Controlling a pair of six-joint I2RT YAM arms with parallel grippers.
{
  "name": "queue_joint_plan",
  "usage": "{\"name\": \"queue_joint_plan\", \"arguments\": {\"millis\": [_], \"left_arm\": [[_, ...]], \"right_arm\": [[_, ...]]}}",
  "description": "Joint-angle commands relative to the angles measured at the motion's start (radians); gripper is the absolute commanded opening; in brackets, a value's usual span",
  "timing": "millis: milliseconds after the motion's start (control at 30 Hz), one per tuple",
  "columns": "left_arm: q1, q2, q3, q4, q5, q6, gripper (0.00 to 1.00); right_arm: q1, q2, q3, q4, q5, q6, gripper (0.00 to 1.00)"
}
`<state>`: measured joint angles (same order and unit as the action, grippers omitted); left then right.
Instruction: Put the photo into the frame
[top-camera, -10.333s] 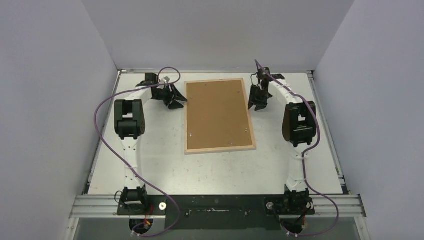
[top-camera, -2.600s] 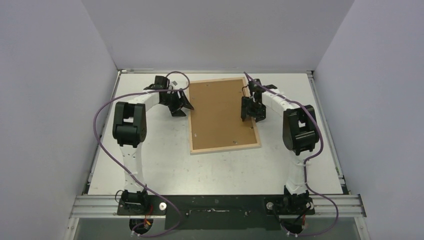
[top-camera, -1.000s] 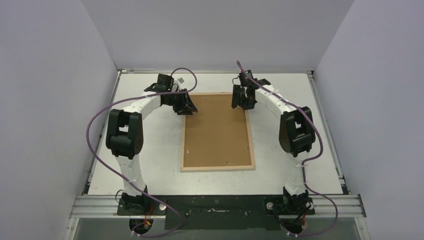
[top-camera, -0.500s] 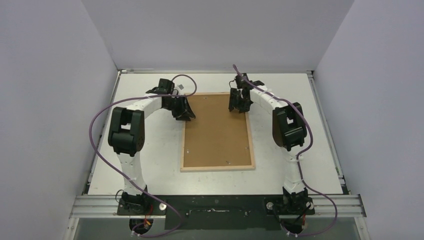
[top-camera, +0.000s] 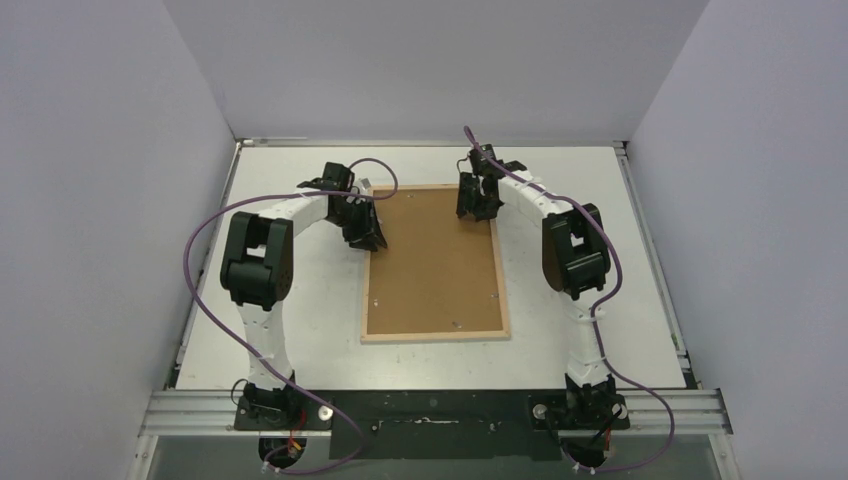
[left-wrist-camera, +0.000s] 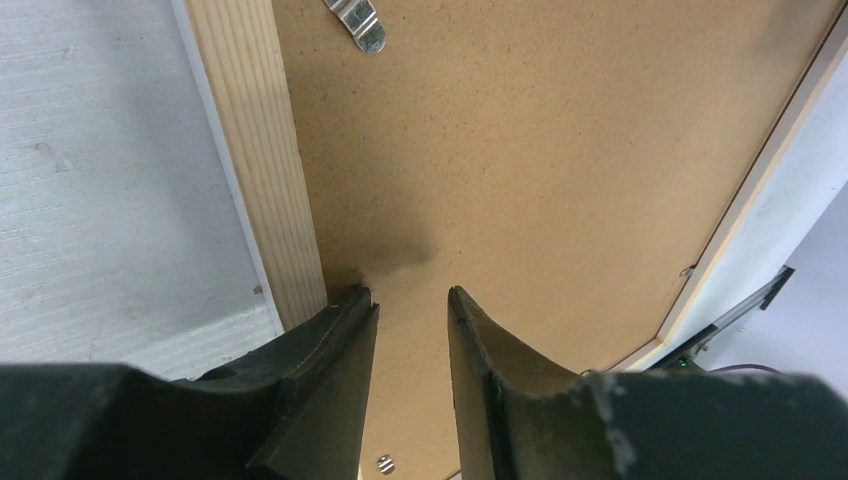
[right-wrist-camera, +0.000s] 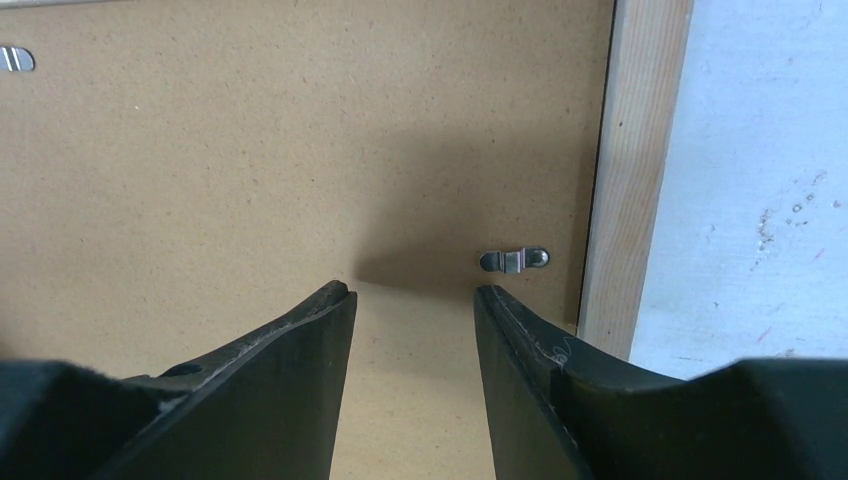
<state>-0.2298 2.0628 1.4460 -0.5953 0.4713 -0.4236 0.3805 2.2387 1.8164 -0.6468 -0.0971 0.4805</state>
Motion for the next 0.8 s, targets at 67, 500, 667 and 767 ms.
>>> {"name": "queue_joint_plan", "arguments": {"millis": [67,500,667,767], "left_arm": [[-0.021,0.004,-0.029,-0.092,-0.103,0.098,0.31],[-0.02,-0.009,-0.061,-0.089,-0.105,0.097,0.3],[-0.02,-0.009,-0.06,-0.088,-0.103,0.096,0.3],[-0.02,-0.008,-0.062,-0.084,-0.102,0.089,0.3]], "right_arm": [[-0.005,0.01,-0.019,0.095,0.058,0.047,0.45],[-0.03,0.012,-0.036,0.134,0.163,0.063,0.44],[-0.032,0.012,-0.032,0.122,0.212,0.067,0.44],[-0.032,0.007,-0.032,0.104,0.239,0.065,0.44]]}}
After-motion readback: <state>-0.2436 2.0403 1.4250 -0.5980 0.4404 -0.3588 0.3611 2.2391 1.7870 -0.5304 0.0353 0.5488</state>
